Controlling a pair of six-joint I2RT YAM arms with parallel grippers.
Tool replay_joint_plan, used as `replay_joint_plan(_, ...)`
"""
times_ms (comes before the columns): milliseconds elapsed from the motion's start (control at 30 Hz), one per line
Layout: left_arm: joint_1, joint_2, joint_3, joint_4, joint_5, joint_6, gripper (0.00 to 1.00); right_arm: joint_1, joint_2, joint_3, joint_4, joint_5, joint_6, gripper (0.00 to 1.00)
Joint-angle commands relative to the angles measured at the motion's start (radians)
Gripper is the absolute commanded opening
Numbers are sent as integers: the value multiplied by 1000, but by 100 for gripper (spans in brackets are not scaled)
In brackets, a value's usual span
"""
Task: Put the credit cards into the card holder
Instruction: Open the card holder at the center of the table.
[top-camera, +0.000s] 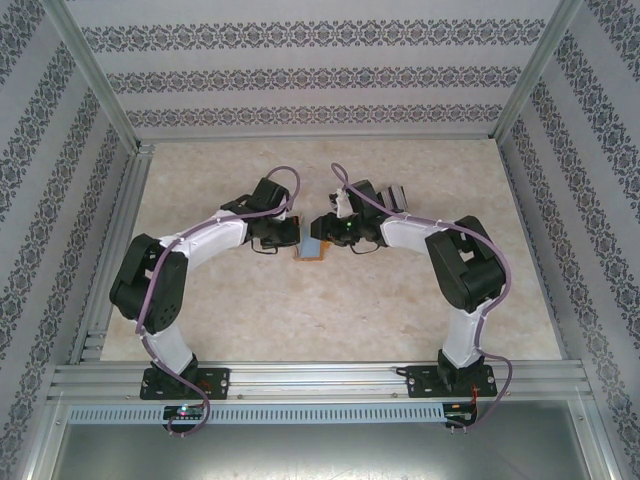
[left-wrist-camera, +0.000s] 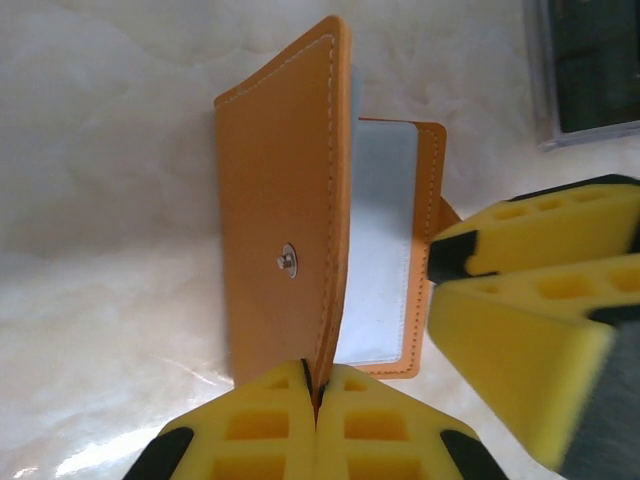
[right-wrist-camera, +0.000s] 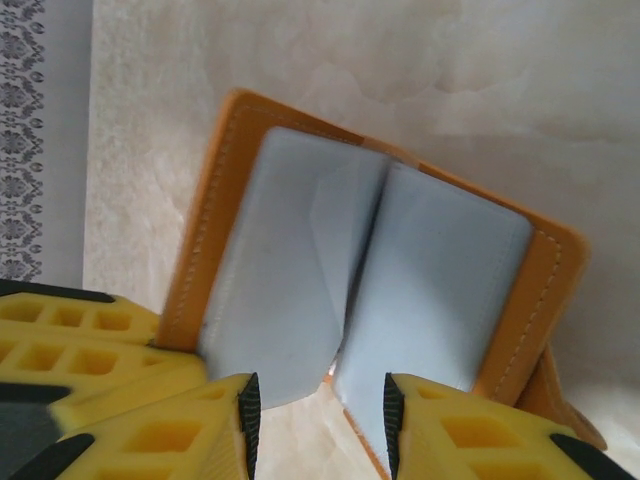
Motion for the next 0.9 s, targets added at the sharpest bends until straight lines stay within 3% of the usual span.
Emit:
replay_joint_plan(0,28,-37,-68,144,99,-88,0,11,47,16,8,-13,7,40)
replay_joint_plan(233,48,-38,-99,243,218,-123,0,-13,72,-15,17,7,6,40)
replay_joint_plan(400,51,-6,-105,362,325,-181,10,-25,96,-20,20,8,1,40)
replay_joint_plan(600,56,-3,-96,356,339,-170,18,-31,98,-31,23,5,1,40)
replay_joint_plan(867,72,-14,-105,361,356,-159,17,-34,100,-39,23,2,-4,40)
